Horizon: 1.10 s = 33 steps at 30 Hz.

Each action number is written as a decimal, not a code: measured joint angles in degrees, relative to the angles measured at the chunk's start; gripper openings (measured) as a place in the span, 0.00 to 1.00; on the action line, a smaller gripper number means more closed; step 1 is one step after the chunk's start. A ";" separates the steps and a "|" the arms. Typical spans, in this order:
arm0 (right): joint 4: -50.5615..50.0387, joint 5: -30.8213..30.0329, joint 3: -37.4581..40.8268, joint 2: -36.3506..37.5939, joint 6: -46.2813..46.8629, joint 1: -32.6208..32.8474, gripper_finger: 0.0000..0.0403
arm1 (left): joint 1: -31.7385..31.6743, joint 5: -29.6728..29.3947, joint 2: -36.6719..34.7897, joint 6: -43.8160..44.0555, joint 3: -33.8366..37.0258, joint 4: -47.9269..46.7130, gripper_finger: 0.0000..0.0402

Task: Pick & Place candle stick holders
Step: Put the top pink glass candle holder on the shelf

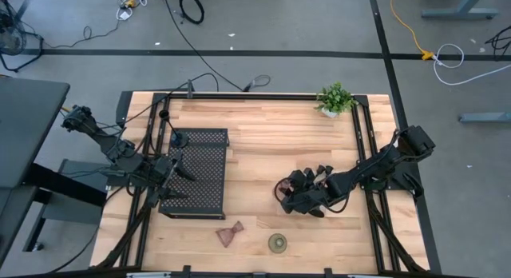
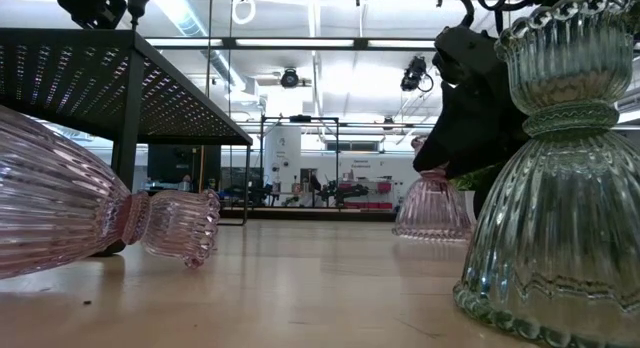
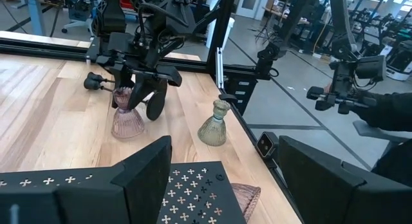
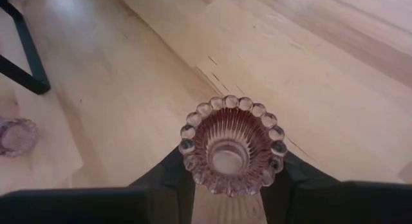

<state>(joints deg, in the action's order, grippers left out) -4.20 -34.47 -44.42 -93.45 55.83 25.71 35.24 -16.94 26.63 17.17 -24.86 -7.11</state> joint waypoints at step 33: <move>1.25 0.67 -24.98 6.14 -28.51 -0.84 0.29 | -0.02 -6.38 0.02 -1.36 0.00 0.19 0.71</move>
<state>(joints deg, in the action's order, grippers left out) -2.94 -33.80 -69.40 -87.31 27.32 24.87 35.22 -23.32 26.65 15.81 -24.86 -6.93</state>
